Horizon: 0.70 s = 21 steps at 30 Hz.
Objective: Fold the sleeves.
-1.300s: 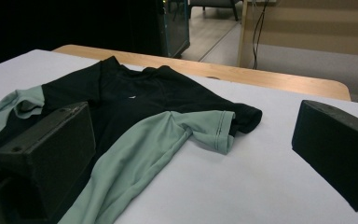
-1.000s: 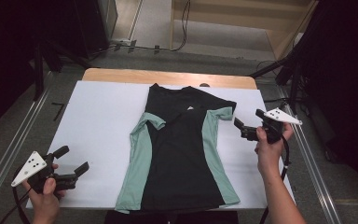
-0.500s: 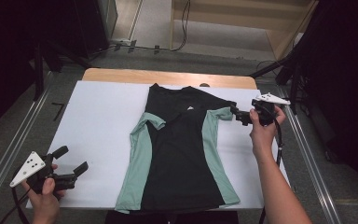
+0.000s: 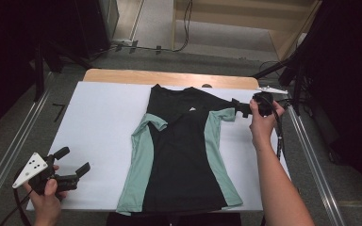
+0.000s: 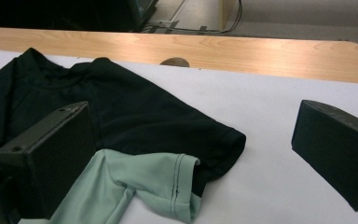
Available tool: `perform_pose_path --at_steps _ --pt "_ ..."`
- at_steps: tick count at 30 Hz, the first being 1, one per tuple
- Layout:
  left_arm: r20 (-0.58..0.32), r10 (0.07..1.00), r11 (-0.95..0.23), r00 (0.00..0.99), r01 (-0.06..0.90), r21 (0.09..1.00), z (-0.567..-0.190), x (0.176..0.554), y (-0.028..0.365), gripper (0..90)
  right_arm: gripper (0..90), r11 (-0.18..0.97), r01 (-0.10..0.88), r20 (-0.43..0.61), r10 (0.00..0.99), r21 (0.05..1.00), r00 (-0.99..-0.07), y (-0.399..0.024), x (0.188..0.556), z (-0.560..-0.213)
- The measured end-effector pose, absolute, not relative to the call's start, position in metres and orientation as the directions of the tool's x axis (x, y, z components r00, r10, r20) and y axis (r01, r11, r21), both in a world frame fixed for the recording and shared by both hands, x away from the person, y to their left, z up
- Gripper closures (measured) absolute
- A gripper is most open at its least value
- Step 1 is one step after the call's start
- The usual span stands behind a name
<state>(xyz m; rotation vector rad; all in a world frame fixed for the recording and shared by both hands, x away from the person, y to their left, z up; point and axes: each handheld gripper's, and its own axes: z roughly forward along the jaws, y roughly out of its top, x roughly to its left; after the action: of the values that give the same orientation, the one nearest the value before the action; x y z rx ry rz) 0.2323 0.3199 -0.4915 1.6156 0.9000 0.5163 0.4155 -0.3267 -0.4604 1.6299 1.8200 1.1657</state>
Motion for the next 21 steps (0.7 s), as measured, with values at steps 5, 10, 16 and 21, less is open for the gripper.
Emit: perform_pose_path --at_steps 5,10,16,21 --pt "-0.144 0.779 -0.044 0.61 0.281 0.959 -0.492 0.233 0.321 0.0 0.0 -0.043 0.616 0.21 0.957 0.787 -0.202 -0.324 0.428 -0.467" --pt "-0.147 0.778 -0.041 0.61 0.284 0.958 -0.492 0.233 0.321 0.0 0.0 -0.047 0.648 0.213 0.96 0.76 -0.181 -0.32 0.438 -0.476" --pt "-0.145 0.776 -0.044 0.614 0.282 0.958 -0.492 0.233 0.321 0.0 0.0 -0.058 0.69 0.223 0.963 0.721 -0.153 -0.316 0.446 -0.49" --pt "-0.146 0.776 -0.043 0.614 0.283 0.958 -0.492 0.233 0.321 0.0 5.2 -0.089 0.718 0.235 0.966 0.691 -0.106 -0.316 0.45 -0.499"
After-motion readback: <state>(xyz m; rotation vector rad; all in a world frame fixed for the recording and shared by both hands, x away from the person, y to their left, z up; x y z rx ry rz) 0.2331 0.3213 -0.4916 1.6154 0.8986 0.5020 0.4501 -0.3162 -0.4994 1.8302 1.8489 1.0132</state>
